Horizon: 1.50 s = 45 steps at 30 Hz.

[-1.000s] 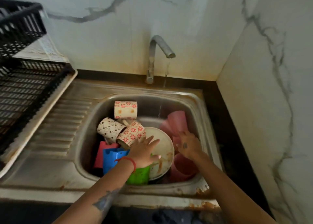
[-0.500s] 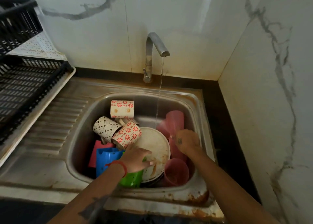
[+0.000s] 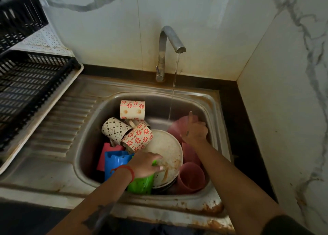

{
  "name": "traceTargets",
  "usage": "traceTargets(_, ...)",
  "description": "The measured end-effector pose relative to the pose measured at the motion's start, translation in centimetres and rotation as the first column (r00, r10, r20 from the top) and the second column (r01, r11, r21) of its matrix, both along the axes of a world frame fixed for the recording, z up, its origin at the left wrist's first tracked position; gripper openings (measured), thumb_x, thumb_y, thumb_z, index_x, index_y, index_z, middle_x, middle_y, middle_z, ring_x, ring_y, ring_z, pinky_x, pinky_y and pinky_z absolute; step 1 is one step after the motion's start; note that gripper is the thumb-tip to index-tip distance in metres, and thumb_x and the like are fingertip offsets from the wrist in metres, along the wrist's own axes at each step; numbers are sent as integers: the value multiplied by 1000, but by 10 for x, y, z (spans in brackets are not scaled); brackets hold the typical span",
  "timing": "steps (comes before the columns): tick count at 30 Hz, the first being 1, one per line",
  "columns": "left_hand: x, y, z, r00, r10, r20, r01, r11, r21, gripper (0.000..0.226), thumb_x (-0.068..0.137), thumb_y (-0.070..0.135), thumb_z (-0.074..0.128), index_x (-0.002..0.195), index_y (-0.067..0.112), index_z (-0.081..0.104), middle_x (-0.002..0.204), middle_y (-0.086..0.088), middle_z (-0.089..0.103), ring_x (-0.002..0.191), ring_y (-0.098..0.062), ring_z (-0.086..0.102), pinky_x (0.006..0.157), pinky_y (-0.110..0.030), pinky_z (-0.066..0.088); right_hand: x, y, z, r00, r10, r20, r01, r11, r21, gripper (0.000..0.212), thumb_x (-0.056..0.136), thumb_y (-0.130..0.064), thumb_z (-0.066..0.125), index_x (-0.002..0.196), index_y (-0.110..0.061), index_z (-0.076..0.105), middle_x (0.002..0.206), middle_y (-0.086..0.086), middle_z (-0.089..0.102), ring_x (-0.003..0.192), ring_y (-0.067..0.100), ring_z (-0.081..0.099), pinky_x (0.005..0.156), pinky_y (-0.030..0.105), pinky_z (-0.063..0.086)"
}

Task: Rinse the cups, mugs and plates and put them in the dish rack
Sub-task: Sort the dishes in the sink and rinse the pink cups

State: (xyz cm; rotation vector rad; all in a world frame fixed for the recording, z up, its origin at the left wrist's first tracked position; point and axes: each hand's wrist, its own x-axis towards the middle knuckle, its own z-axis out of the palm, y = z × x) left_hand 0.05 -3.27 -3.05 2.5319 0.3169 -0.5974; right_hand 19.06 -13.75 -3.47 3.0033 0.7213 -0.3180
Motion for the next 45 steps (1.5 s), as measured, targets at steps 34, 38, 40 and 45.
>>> traceTargets(34,145,63,98,476,538,696,-149,829,-539,73,69,13,83,130,24,45,134,-3,47,117,-17,51,96,-36,48,-10,36,139,666,585,462,-653,757,-16,74,89,-10,54,152,-8,16,160,10,7,147,27,-9,116,42,-15)
traceTargets(38,145,72,100,443,447,777,-142,891,-432,61,77,5,73,132,17,48,130,-5,56,119,-23,55,100,-30,44,-10,47,140,760,567,317,-631,761,153,74,86,-6,61,150,-12,22,154,8,30,142,22,25,117,29,10)
traceTargets(40,142,78,103,480,341,808,-102,937,-334,67,71,17,82,129,21,49,129,-1,56,117,-15,54,97,-29,45,-2,44,143,721,615,318,-662,747,57,73,89,-8,59,150,-14,20,153,7,29,139,22,29,115,29,18)
traceTargets(45,142,75,109,458,210,864,-154,976,-156,68,72,22,82,132,19,48,133,-2,54,117,-18,53,99,-34,48,1,61,141,796,519,312,-561,826,57,53,92,-10,52,142,-8,36,144,11,41,136,28,34,116,37,24)
